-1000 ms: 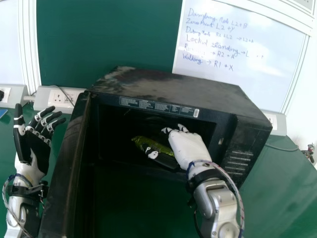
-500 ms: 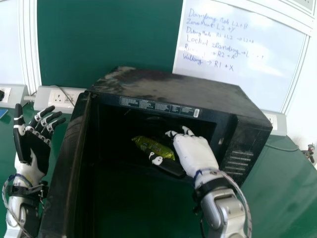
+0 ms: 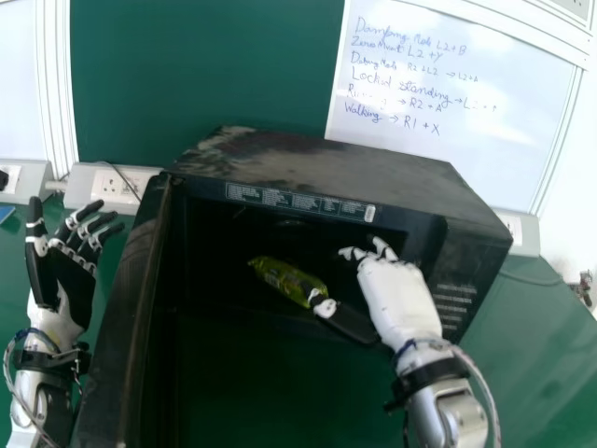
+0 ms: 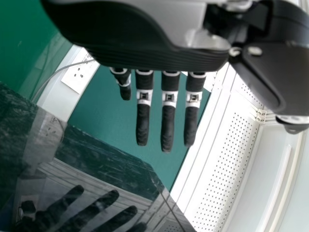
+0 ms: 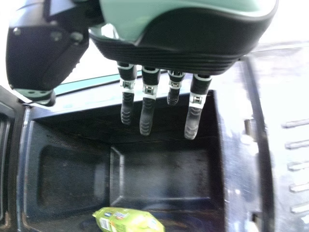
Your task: Put biscuit inside oven
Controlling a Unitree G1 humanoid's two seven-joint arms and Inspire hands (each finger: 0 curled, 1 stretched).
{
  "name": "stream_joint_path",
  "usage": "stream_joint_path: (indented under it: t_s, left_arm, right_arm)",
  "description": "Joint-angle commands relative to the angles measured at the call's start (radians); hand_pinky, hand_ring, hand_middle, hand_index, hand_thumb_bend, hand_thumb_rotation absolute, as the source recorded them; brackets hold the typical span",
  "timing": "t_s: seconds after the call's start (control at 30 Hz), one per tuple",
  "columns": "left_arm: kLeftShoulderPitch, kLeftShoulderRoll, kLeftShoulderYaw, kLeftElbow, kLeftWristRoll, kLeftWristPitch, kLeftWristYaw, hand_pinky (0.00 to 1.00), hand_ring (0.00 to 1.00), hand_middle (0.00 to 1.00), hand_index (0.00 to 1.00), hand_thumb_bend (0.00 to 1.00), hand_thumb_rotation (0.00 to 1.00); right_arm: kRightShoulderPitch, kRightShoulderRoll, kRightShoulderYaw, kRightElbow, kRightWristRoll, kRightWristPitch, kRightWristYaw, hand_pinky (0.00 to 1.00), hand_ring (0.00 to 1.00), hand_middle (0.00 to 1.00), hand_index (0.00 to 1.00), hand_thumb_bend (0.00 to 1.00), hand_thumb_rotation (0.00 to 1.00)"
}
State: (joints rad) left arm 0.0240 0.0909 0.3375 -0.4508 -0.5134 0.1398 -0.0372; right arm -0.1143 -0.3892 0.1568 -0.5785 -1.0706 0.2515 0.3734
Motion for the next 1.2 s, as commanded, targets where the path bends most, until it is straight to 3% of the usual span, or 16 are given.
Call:
stream_joint_path:
  t_s: [0.0,0.37,0.63,1.0,1.17]
  left_arm:
    - [0.008,0.011,0.004,0.007,0.000,0.003,-0.008,0.69,0.65,0.65,0.67,0.78,0.52]
    - [0.026,0.017,0.012,0.008,0.003,0.010,-0.007,0.72,0.68,0.67,0.69,0.82,0.52]
    - [0.046,0.022,0.018,0.015,0.007,-0.004,-0.020,0.74,0.71,0.70,0.72,0.84,0.52]
    - [0.050,0.007,0.010,0.015,0.012,-0.009,-0.008,0.76,0.72,0.71,0.74,0.84,0.51]
    - [0.070,0.001,0.006,0.009,0.015,-0.007,-0.018,0.81,0.75,0.73,0.74,0.82,0.51]
  right_arm:
    - [0.038,0.004,-0.044,-0.019,0.045,-0.016,-0.040,0.65,0.73,0.75,0.80,0.76,0.27]
    - [0.185,0.051,-0.216,-0.041,0.336,-0.082,-0.156,0.65,0.74,0.77,0.83,0.72,0.33]
    - [0.261,0.112,-0.320,-0.045,0.569,-0.101,-0.197,0.65,0.75,0.78,0.83,0.74,0.32]
    - [0.310,0.159,-0.398,-0.051,0.762,-0.099,-0.223,0.71,0.79,0.79,0.84,0.73,0.36]
    - [0.318,0.166,-0.422,-0.041,0.812,-0.095,-0.237,0.73,0.81,0.82,0.85,0.71,0.45]
